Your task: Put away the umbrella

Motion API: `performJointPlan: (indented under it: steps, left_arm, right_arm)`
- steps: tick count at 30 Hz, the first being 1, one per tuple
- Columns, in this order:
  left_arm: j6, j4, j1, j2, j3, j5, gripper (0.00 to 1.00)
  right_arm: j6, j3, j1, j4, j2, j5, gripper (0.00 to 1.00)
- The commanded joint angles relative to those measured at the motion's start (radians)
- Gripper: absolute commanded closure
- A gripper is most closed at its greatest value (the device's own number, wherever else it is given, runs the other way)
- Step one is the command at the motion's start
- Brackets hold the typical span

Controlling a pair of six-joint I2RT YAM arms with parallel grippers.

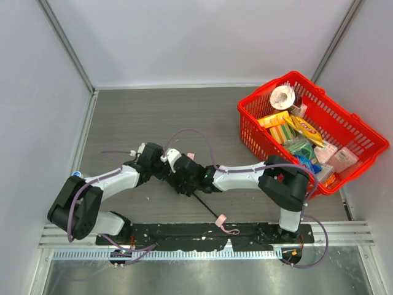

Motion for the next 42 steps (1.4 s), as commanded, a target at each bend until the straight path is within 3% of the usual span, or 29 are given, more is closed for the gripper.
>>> performJointPlan:
  steps: [1, 10, 12, 13, 14, 16, 18, 19, 24, 26, 34, 42]
  left_arm:
    - [-0.006, -0.258, 0.001, 0.079, -0.010, 0.012, 1.00]
    - [-0.047, -0.313, 0.012, 0.095, 0.033, 0.039, 1.00]
    - [-0.048, -0.323, 0.012, 0.087, 0.035, 0.039, 1.00]
    - [-0.049, -0.324, 0.012, 0.084, 0.032, 0.039, 1.00]
    - [-0.052, -0.320, 0.012, 0.081, 0.027, 0.039, 1.00]
    - [-0.057, -0.282, 0.012, 0.070, 0.009, 0.039, 1.00]
    - [-0.046, -0.252, 0.012, 0.066, 0.003, 0.039, 1.00]
    - [-0.025, -0.242, 0.012, 0.063, 0.004, 0.039, 0.95]
    - [0.012, -0.222, 0.012, 0.012, -0.014, 0.000, 0.22]
    - [0.040, -0.232, 0.012, -0.011, -0.010, -0.036, 0.11]
    - [0.104, -0.217, 0.012, -0.029, 0.004, -0.065, 0.06]
    - [0.115, -0.160, 0.007, 0.050, -0.003, -0.062, 0.10]
  right_arm:
    - [-0.134, 0.044, 0.098, -0.022, 0.049, 0.243, 0.23]
    - [-0.156, 0.078, 0.148, -0.025, 0.224, 0.511, 0.26]
    - [-0.160, 0.058, 0.146, 0.008, 0.238, 0.589, 0.35]
    - [-0.168, 0.052, 0.146, 0.016, 0.238, 0.599, 0.50]
    - [-0.177, 0.040, 0.144, 0.036, 0.239, 0.600, 0.58]
    - [-0.174, 0.024, 0.123, 0.056, 0.236, 0.568, 0.89]
    - [-0.171, 0.001, 0.103, 0.084, 0.225, 0.522, 0.99]
    - [-0.174, -0.008, 0.097, 0.098, 0.219, 0.473, 0.99]
    - [-0.163, -0.069, 0.022, 0.196, 0.134, 0.220, 0.99]
    - [-0.159, -0.089, -0.007, 0.228, 0.094, 0.109, 0.99]
    - [0.019, -0.069, -0.173, 0.300, 0.057, -0.465, 0.99]
    - [0.390, -0.077, -0.291, 0.627, 0.148, -0.803, 0.99]
